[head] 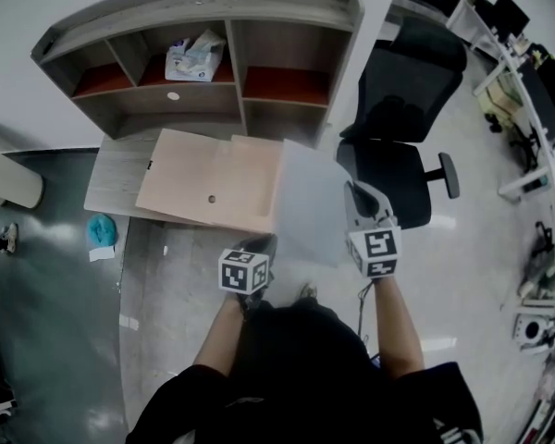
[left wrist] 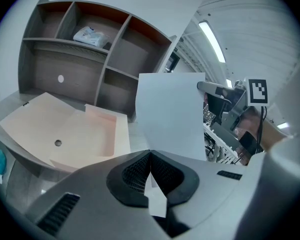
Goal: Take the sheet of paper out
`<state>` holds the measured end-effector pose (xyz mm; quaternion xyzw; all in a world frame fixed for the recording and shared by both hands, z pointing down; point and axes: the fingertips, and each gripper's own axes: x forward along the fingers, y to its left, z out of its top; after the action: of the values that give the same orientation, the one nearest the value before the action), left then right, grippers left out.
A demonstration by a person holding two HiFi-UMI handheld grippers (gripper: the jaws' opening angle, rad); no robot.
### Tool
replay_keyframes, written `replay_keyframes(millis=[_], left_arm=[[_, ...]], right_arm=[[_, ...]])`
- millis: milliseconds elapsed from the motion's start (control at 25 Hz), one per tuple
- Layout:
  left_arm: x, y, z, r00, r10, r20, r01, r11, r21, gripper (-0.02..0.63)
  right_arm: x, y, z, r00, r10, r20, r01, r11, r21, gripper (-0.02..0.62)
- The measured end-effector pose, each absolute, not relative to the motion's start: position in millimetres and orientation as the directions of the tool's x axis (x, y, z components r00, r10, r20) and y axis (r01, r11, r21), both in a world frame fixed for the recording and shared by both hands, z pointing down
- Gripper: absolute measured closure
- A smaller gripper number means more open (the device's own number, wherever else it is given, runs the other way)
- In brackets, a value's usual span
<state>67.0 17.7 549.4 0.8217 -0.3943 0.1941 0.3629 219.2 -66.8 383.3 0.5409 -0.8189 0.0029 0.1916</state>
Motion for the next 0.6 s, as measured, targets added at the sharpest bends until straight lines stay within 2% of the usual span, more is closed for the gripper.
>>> replay_keyframes(millis=[600], left_arm=[[73.1,23.1,536.0,0.63,-0.511,0.585,-0.776,-0.456,0.437,0.561]], right_arm=[[232.0,-47.3,363.8,-0.3,-0.917,0.262,-0.913,0.356,0.199,0.578]])
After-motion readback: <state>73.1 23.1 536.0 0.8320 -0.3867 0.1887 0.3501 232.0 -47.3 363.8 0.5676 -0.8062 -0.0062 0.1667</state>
